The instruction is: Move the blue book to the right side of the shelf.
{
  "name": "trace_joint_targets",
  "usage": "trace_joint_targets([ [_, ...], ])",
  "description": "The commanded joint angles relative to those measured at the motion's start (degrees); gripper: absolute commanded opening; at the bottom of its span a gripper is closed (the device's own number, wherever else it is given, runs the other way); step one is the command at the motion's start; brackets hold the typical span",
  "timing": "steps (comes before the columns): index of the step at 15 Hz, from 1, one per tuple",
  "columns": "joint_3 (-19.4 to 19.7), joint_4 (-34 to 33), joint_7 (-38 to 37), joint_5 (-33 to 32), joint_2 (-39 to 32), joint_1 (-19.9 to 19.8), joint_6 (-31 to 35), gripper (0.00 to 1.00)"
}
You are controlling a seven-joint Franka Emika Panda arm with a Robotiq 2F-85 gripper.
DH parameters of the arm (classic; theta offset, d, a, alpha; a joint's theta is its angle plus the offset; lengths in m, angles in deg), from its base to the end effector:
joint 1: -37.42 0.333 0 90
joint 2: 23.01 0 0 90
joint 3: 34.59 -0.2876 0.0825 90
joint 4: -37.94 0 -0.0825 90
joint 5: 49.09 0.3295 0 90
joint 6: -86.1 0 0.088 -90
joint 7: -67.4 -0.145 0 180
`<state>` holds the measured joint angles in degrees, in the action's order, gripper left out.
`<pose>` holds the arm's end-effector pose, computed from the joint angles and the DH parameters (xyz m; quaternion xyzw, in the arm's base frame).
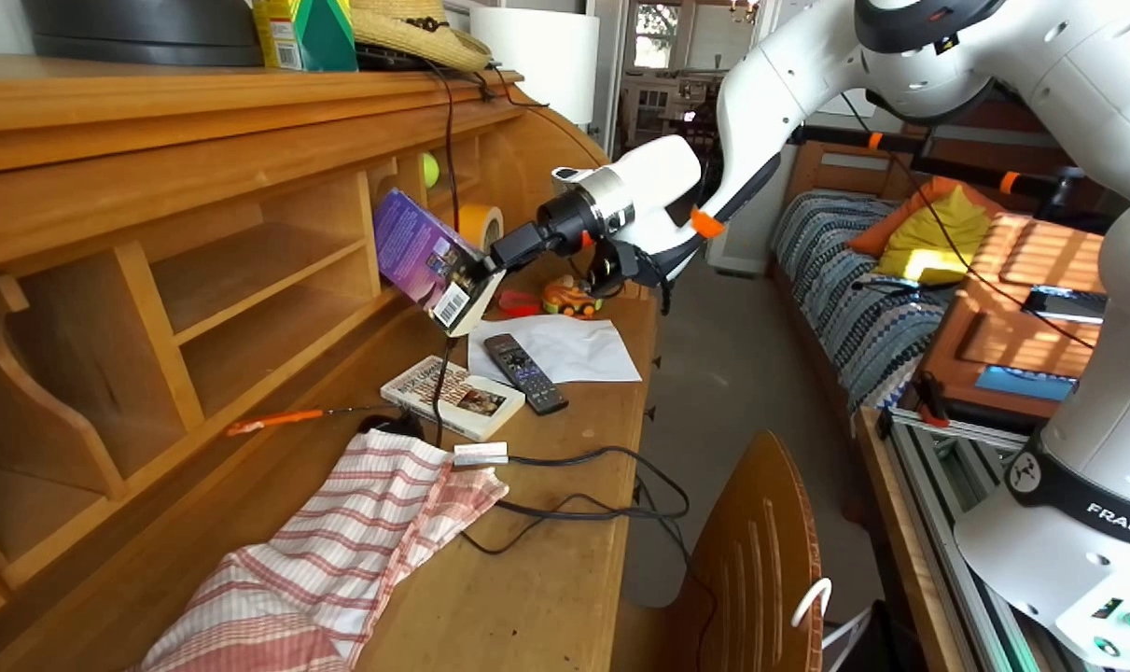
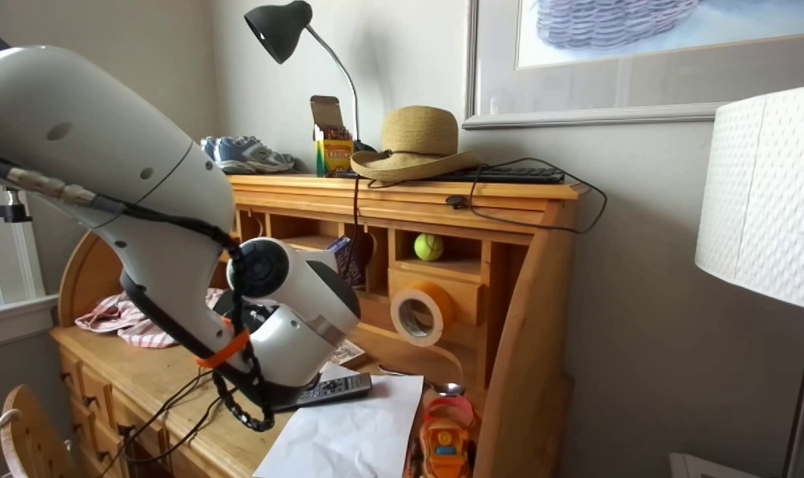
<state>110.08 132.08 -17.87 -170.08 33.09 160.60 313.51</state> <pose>0.5151 -0.1059 0.2447 -0.8244 -0.0847 -0.4039 0.3873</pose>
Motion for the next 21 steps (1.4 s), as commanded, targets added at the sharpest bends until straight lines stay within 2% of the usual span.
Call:
trace_joint_targets([
  [1,2.5,-6.7,-8.4,-2.8,-1.4,3.5,1.3,0.05],
  [3,4.9,-9.7,-11.9,-3.2,-2.5,6.0,1.8,0.05],
  [4,1.1,-5.4,-6.5,-1.6,-0.9,2.3,-0.6,0.05],
  [5,1.3,-5.9,-7.1,-1.8,-1.2,2.7,-0.6,0.21],
  [8,1.0,-5.3,-6.9,-1.7,-1.0,2.5,-0.7,0.21],
  [9,1.0,-5.3,-6.8,-1.7,-1.0,2.5,-0.7,0.05],
  [11,0.6,-3.9,-6.3,-0.8,-0.4,1.7,-1.8,0.05],
  [18,4.3,-7.3,-18.3,-3.5,-4.0,8.1,-0.5,0.05],
  [21,8.1,-10.5,-24.3,-4.3,-7.4,11.2,0.4,0.05],
])
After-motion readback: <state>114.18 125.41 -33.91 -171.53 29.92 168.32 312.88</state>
